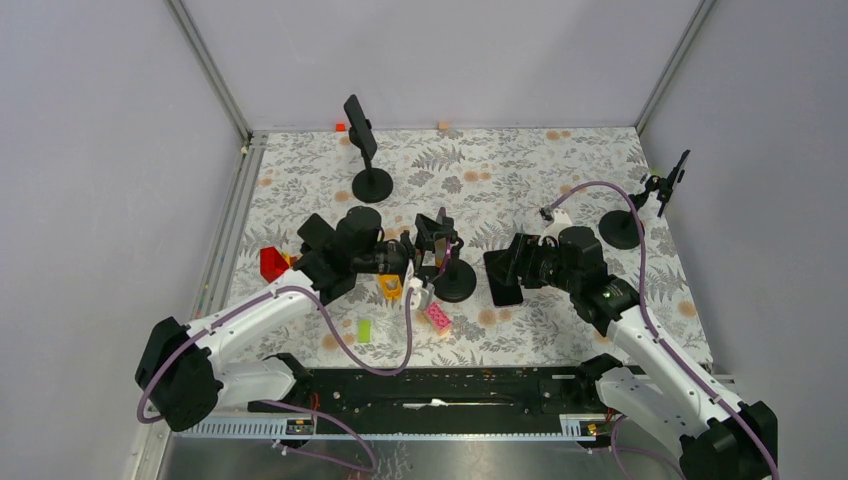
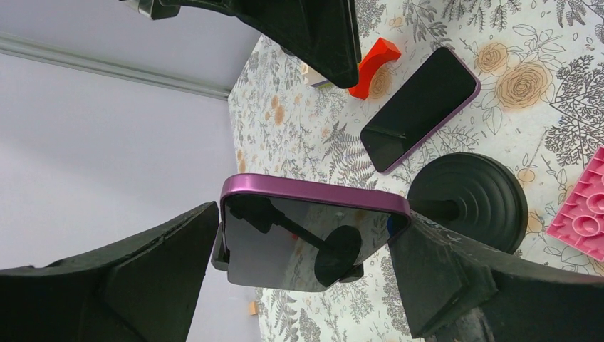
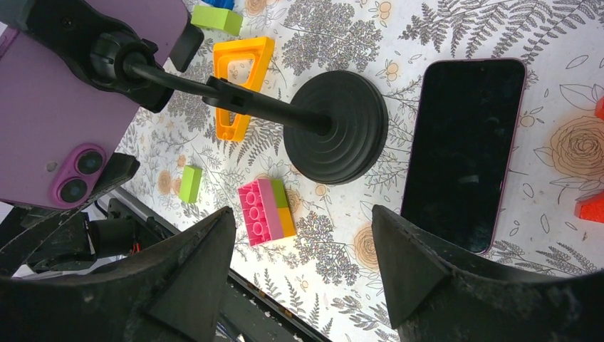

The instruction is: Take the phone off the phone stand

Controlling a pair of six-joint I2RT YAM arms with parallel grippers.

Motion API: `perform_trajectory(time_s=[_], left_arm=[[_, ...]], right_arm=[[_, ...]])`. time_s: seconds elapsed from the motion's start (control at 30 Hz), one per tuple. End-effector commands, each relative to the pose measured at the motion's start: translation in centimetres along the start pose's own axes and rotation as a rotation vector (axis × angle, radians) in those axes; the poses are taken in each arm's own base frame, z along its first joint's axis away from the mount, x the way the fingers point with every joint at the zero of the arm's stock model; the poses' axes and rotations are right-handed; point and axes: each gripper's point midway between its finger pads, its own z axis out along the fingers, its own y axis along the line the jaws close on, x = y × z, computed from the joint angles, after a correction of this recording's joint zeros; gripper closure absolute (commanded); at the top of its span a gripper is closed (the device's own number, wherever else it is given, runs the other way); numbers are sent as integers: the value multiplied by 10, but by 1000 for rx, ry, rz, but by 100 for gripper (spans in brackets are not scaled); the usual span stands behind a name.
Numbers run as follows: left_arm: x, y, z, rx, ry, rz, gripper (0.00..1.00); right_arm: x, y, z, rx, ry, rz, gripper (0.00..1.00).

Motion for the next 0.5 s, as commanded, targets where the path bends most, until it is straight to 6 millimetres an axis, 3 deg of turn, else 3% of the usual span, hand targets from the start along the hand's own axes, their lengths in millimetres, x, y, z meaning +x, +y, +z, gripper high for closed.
perform_trajectory(time_s=[0.0,0.27,0.37,0.47], left_arm=[[-11,31,3,-58,-26,94,1],[-3,30,5,-59,15,93,4],[1,30,4,-63,38,90,11],[1,29,3,-64,47,89,26]], right_arm=[[-6,2,-4,2,-24,-2,23],[-7,3,-5,-2,-26,-2,23],[-7,3,-5,-1,-27,-2,23],[-6,3,-5,1,-26,-1,23]])
